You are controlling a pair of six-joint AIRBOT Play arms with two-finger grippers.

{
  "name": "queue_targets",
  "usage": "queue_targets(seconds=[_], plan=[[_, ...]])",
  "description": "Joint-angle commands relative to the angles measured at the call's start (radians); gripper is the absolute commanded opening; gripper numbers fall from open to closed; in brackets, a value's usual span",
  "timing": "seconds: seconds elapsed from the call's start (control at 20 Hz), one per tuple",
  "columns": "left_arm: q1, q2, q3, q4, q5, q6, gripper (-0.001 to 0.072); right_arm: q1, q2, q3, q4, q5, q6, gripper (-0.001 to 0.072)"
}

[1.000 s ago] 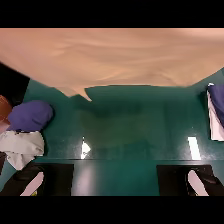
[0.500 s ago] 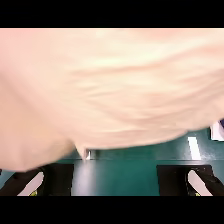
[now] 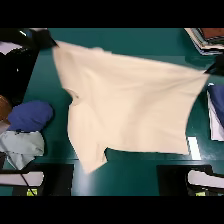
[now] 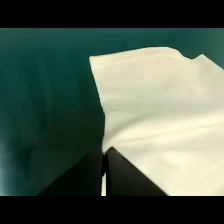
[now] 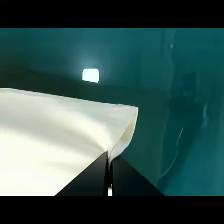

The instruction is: Fold the shirts.

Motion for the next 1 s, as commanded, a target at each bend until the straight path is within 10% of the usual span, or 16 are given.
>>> queue_targets(seconds=[0.0,0.25,0.4,0.45,0.5,0.95], plan=[[-0.001,-0.22,-0.009,-0.011,0.027,0.002,0.0026,0.031,-0.156,-0.106,0.004,-0.22,0.001,0.0013],[-0.001,-0.307,-0.009,-0.031,0.21,0.001,0.0029,0.097,-0.307,0.032,0.004,-0.32,0.001,0.0014],[0.002,-0.305,-0.009,-0.032,0.202,0.001,0.0577,0.119,-0.36,0.153,0.004,-0.319,0.001,0.0121],[0.008,-0.301,-0.009,-0.032,0.174,0.001,0.0553,0.119,-0.372,0.196,0.009,-0.306,0.001,0.0358],[0.021,-0.294,-0.008,-0.032,0.128,0.001,0.0553,0.119,-0.374,0.23,0.01,-0.272,0.001,0.0397],[0.133,0.054,-0.476,0.073,-0.063,-0.039,0.0553,0.087,-0.053,-0.101,0.009,-0.132,-0.116,0.031]])
